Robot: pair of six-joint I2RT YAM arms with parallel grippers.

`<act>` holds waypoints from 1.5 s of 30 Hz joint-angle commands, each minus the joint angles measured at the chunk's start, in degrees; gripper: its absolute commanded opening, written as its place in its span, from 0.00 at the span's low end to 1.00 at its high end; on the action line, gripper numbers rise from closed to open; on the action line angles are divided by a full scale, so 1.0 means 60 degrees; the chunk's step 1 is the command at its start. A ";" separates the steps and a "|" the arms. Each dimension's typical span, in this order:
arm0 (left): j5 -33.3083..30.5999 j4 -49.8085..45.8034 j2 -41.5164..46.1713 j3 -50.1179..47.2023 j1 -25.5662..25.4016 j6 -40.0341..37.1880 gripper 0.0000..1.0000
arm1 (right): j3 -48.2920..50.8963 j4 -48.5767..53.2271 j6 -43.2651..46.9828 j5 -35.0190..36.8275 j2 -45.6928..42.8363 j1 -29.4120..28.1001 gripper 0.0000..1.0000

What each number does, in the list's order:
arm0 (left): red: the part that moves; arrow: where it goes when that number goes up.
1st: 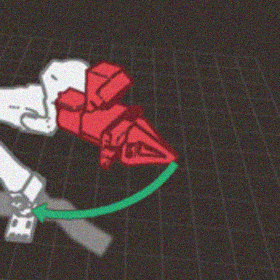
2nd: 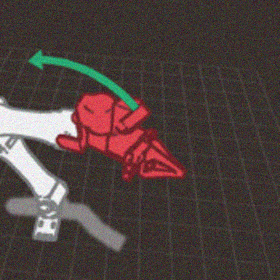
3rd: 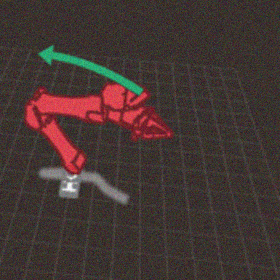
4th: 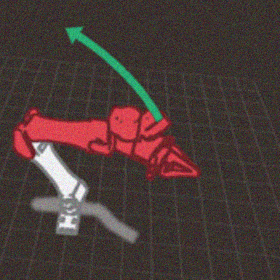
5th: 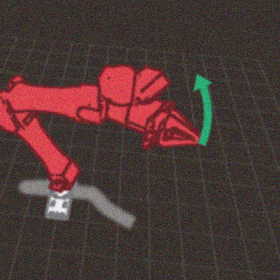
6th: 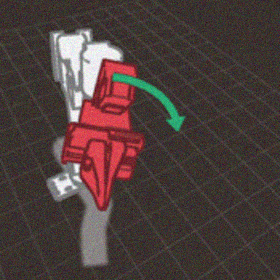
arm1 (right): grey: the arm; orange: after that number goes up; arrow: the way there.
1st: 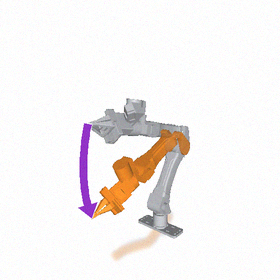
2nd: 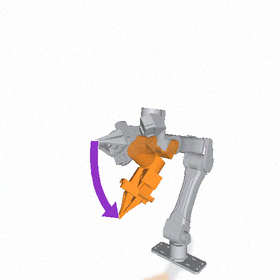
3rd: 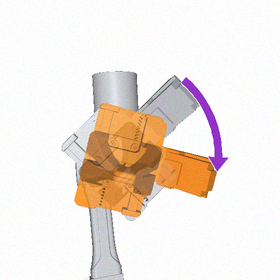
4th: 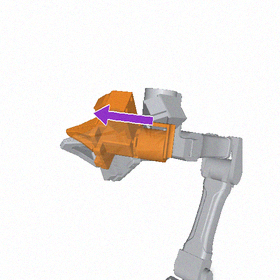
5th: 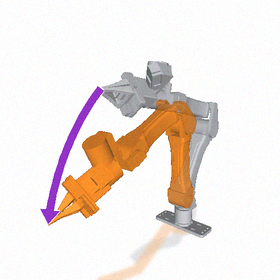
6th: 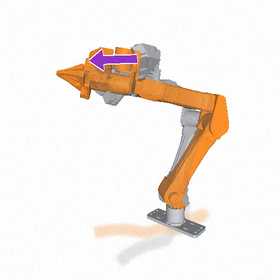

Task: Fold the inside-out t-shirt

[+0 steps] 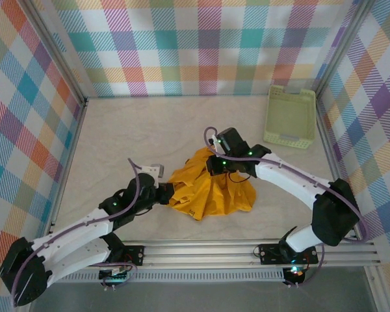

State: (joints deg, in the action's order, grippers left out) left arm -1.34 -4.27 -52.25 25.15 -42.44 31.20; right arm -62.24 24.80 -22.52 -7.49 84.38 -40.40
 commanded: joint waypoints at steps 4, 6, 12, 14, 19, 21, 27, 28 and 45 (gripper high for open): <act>-0.0325 -0.0825 -0.1842 0.1446 0.0146 -0.0599 0.18 | 0.0987 -0.2184 -0.0774 -0.2953 -0.0410 0.0453 0.00; -0.0266 -0.0819 -0.1891 0.1574 0.0144 -0.0726 0.25 | 0.0969 -0.2228 -0.0744 -0.3157 -0.0594 0.0450 0.00; -0.2718 -0.2707 -0.1177 0.2441 -0.0976 -0.1336 0.57 | 0.0657 -0.1619 -0.0668 -0.2680 -0.0980 0.0391 0.00; -0.4153 -0.3379 -0.0786 0.2719 -0.1747 -0.1454 0.60 | 0.0478 -0.1453 -0.0754 -0.2512 -0.1015 0.0348 0.00; -0.5777 -0.4061 -0.0290 0.3157 -0.3548 -0.1731 0.61 | -0.0186 -0.1050 -0.0758 -0.2063 -0.0969 -0.0059 0.00; -0.5705 -0.3698 -0.0431 0.3186 -0.4140 -0.2122 0.64 | -0.0380 -0.1000 -0.0743 -0.1935 -0.0929 -0.0214 0.00; -0.5942 -0.3428 -0.1704 0.3540 -0.4056 -0.1822 0.77 | -0.0628 -0.0837 -0.0617 -0.1872 -0.0936 -0.0537 0.00; -0.5946 -0.3542 -0.1903 0.3640 -0.3791 -0.1635 0.73 | -0.0615 -0.0811 -0.0574 -0.1858 -0.0972 -0.0570 0.00; -0.4667 -0.3232 -0.2792 0.3996 -0.1498 -0.1361 0.38 | 0.0558 -0.0709 -0.0348 -0.1323 -0.1116 -0.0664 0.00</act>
State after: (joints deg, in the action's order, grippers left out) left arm -33.32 -25.06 -67.33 47.81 -52.71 24.14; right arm -59.29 20.86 -25.67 -16.82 77.76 -43.97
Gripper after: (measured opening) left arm 0.380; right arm 0.065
